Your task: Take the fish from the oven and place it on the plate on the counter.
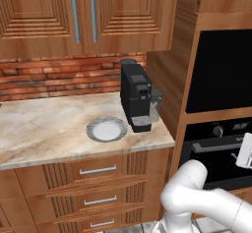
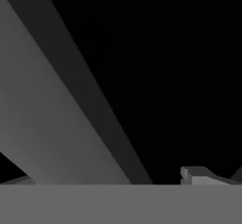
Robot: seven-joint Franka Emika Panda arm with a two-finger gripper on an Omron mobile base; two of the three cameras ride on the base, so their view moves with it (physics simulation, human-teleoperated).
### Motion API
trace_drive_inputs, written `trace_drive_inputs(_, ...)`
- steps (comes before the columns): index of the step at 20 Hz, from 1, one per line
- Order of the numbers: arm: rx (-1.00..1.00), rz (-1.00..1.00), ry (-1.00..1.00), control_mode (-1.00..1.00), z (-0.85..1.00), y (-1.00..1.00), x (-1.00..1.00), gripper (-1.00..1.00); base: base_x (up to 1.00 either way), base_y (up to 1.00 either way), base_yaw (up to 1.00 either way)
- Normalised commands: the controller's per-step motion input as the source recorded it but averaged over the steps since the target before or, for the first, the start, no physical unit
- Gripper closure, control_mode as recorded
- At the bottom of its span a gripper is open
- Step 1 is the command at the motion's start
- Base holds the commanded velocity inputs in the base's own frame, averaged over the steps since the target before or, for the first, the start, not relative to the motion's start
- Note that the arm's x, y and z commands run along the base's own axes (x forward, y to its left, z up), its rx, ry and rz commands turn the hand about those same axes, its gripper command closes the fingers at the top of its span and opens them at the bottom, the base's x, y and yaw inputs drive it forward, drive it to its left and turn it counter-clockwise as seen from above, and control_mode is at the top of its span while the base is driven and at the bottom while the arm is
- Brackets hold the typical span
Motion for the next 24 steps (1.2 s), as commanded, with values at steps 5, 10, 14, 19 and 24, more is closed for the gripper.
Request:
trace_drive_inputs(5, 0.0, -0.08, -0.04, -1.0, 0.0, 0.15, 0.0, 1.0, 0.0, 0.0, 0.0)
trace_drive_inputs(10, 0.0, -0.03, 0.0, -1.0, 0.0, 0.03, 0.0, 1.0, 0.0, 0.0, 0.0)
trace_drive_inputs(14, 0.0, 0.0, 0.0, -1.0, 0.0, 0.0, 0.0, 1.0, 0.0, 0.0, 0.0)
trace_drive_inputs(19, 0.0, 0.0, 0.0, -1.0, -0.05, 0.0, -0.12, 1.0, 0.0, 0.0, 0.0)
trace_drive_inputs(24, 0.0, 0.0, 0.0, -1.0, -0.25, -0.16, -0.52, 1.0, 0.0, 0.0, 0.0)
